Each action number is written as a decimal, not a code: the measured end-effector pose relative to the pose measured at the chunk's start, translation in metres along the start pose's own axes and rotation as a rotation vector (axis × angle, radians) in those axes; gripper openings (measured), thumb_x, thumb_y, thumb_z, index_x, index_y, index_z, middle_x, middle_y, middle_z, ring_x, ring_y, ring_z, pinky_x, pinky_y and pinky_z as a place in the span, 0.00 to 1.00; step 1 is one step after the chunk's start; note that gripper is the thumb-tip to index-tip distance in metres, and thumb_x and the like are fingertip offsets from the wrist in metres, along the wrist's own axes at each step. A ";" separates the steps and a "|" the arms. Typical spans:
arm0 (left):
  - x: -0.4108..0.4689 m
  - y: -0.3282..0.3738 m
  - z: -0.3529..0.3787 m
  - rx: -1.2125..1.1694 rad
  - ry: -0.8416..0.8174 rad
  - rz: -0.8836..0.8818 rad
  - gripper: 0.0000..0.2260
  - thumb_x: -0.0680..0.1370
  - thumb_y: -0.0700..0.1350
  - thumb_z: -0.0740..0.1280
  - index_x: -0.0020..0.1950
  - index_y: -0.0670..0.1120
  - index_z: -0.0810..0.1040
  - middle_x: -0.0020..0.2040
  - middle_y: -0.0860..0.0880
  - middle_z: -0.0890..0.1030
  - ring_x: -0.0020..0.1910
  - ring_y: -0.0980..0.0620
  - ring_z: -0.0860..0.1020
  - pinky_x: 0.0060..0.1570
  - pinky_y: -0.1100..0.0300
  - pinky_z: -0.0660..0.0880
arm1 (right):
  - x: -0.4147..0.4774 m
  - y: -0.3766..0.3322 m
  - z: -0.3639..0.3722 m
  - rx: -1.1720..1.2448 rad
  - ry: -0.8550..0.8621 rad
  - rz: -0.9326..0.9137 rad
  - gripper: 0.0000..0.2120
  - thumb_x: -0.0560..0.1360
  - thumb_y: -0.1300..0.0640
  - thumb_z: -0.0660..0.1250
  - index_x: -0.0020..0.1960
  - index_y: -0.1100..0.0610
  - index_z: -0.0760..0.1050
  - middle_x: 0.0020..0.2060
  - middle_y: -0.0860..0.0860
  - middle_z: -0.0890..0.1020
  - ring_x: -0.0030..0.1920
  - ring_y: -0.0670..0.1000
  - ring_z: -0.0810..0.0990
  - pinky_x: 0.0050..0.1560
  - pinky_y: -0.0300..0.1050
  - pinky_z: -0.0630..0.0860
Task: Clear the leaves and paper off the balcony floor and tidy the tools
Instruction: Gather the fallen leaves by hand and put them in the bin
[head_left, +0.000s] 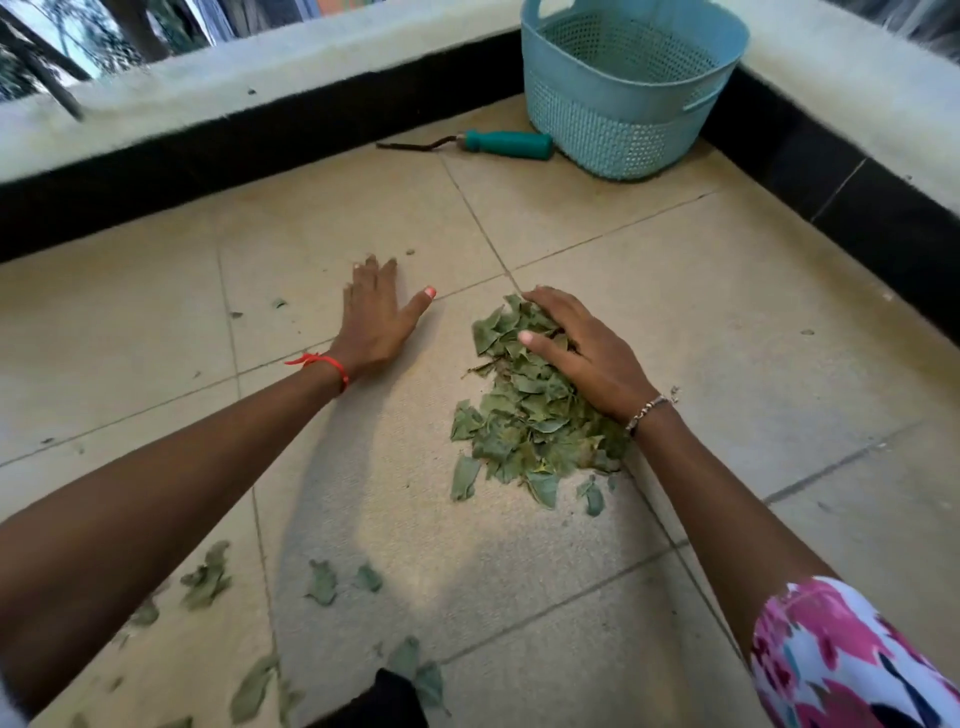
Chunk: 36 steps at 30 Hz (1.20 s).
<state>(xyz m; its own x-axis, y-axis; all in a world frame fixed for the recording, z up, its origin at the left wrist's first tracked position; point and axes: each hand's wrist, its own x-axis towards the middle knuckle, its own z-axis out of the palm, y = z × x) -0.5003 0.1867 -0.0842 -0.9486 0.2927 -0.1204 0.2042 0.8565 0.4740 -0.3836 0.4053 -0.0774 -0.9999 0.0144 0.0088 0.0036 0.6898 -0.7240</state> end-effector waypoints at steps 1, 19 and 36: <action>-0.004 0.003 0.002 0.004 -0.030 0.044 0.30 0.81 0.57 0.52 0.77 0.41 0.49 0.78 0.42 0.46 0.77 0.46 0.45 0.74 0.49 0.41 | -0.001 -0.001 0.000 0.004 -0.001 0.011 0.32 0.71 0.36 0.53 0.73 0.46 0.61 0.73 0.45 0.63 0.70 0.46 0.65 0.60 0.41 0.63; -0.095 0.052 0.026 -0.470 -0.183 0.320 0.23 0.76 0.56 0.56 0.68 0.47 0.65 0.73 0.47 0.64 0.71 0.53 0.63 0.67 0.62 0.64 | -0.066 -0.013 -0.002 0.575 0.354 0.160 0.21 0.76 0.44 0.55 0.56 0.55 0.79 0.56 0.53 0.81 0.58 0.45 0.78 0.64 0.43 0.72; -0.084 0.069 0.047 -0.597 -0.310 0.370 0.22 0.76 0.59 0.57 0.66 0.49 0.71 0.63 0.53 0.75 0.62 0.57 0.74 0.63 0.59 0.71 | -0.081 -0.010 0.029 -0.354 0.110 0.141 0.60 0.56 0.21 0.58 0.77 0.53 0.46 0.76 0.59 0.52 0.76 0.58 0.49 0.75 0.53 0.45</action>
<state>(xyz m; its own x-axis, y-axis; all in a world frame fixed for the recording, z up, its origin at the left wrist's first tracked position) -0.3955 0.2415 -0.0817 -0.7146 0.6970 -0.0598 0.2461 0.3305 0.9111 -0.3030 0.3765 -0.0912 -0.9814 0.1913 0.0139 0.1657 0.8823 -0.4405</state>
